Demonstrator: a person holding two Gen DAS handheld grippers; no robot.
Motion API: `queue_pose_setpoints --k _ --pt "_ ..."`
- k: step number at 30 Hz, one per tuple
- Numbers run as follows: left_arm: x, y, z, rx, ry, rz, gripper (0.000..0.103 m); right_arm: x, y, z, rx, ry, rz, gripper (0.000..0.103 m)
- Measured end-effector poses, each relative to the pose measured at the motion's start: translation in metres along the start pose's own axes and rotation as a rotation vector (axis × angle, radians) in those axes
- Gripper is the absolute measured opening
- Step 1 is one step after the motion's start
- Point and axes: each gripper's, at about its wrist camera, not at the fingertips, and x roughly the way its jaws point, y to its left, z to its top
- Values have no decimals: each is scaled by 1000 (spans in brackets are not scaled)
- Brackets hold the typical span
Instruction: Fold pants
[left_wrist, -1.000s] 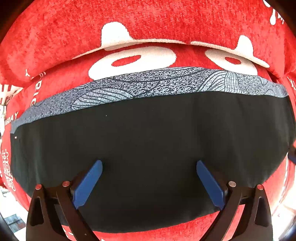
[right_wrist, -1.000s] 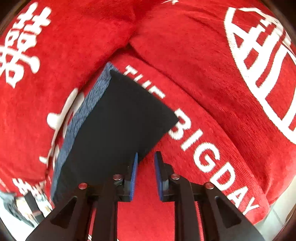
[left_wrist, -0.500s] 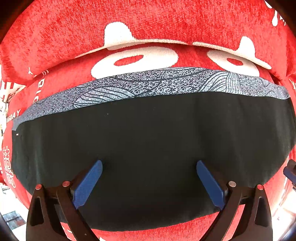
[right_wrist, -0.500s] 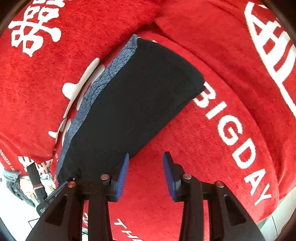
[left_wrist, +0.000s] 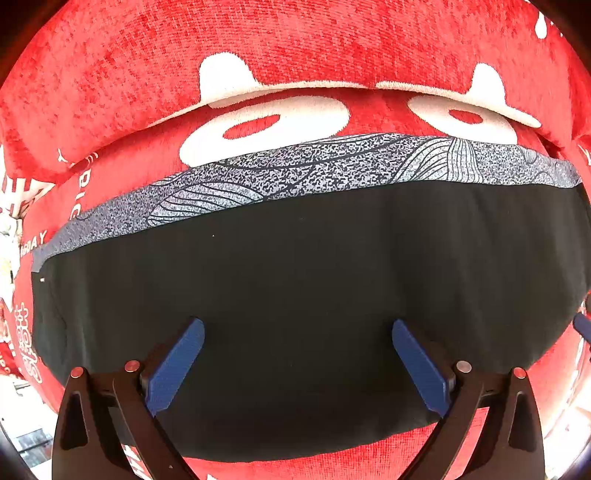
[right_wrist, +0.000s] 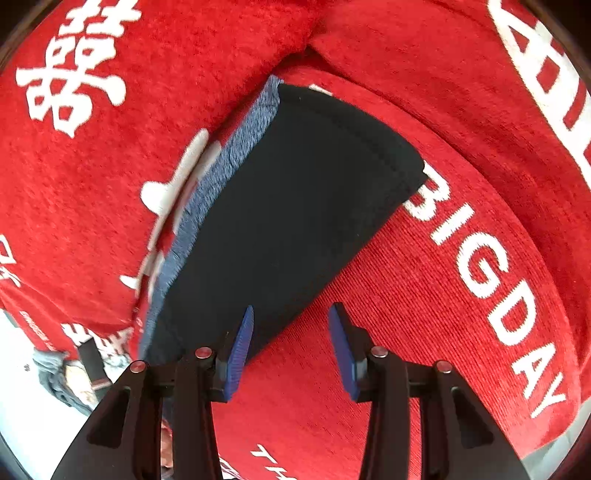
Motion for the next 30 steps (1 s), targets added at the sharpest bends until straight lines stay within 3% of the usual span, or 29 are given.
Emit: queue_pose_setpoints --k 4,15,30 --pt "1 -6 4 7 7 6 102 -1 -18 6 90 -28 87 46" --pt "-2 -14 14 27 16 21 102 9 -37 15 155 -33 224 48" --pt "-4 -27 14 54 5 46 102 29 -26 38 94 -20 359 50"
